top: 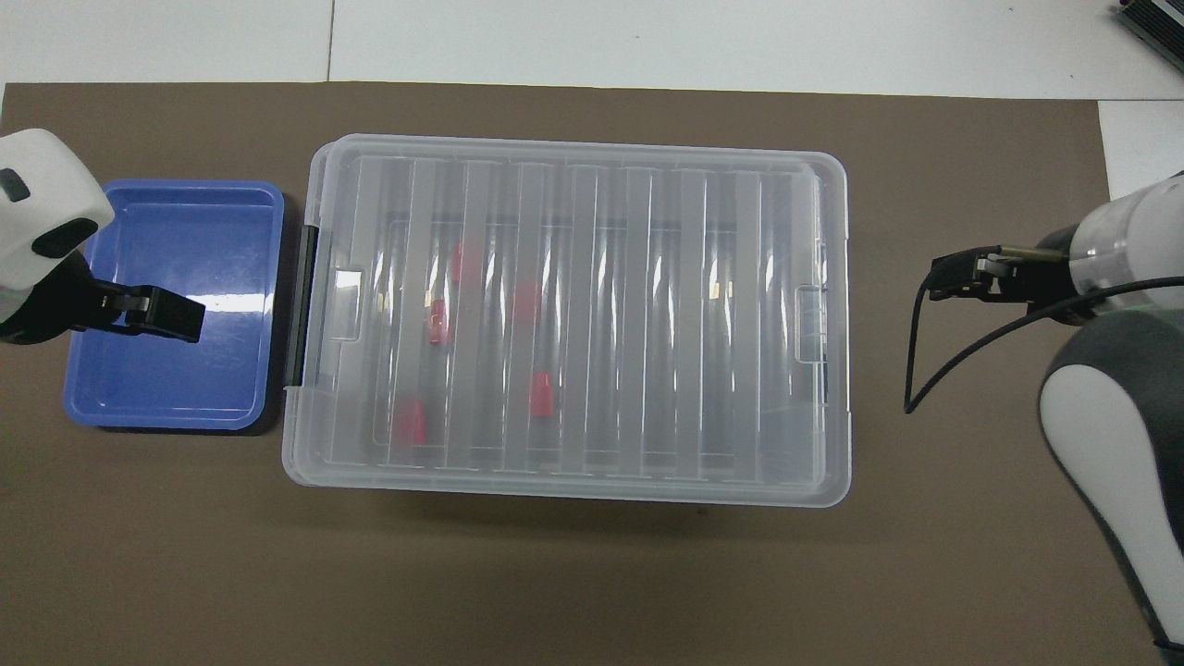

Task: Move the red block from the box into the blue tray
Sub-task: 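Move the right gripper to the edge of the clear lid, then slide the clear lid away from the left gripper with the right gripper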

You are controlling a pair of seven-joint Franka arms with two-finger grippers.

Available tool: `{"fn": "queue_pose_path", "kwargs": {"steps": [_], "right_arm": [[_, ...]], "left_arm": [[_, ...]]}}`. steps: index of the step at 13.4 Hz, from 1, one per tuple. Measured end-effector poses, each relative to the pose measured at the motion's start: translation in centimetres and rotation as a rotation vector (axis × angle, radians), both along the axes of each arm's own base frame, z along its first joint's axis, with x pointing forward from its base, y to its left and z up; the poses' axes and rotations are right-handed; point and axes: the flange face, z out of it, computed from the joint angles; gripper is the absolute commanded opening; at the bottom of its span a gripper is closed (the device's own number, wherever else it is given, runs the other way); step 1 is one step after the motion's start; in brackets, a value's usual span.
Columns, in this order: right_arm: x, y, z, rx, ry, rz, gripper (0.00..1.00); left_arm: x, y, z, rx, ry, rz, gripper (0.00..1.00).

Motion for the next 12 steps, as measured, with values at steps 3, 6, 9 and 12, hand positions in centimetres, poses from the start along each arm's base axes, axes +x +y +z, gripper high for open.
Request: {"fn": "queue_pose_path", "kwargs": {"steps": [3,6,9,12], "right_arm": [[0.1,2.9,-3.3,0.009,-0.052,0.03,1.0],[-0.3,6.0,-6.0,0.017,-0.051,0.039,1.0],[-0.9,6.7,-7.9,0.011,-0.029,0.044,1.0],[-1.2,6.1,-8.7,-0.019,-0.015,0.078,1.0]], "left_arm": [[0.0,0.0,0.0,0.0,0.0,0.0,1.0],[0.0,0.0,0.0,0.0,0.0,0.0,1.0],[0.0,0.0,0.0,0.0,0.0,0.0,1.0],[0.0,0.0,0.0,0.0,0.0,0.0,1.0]]}}
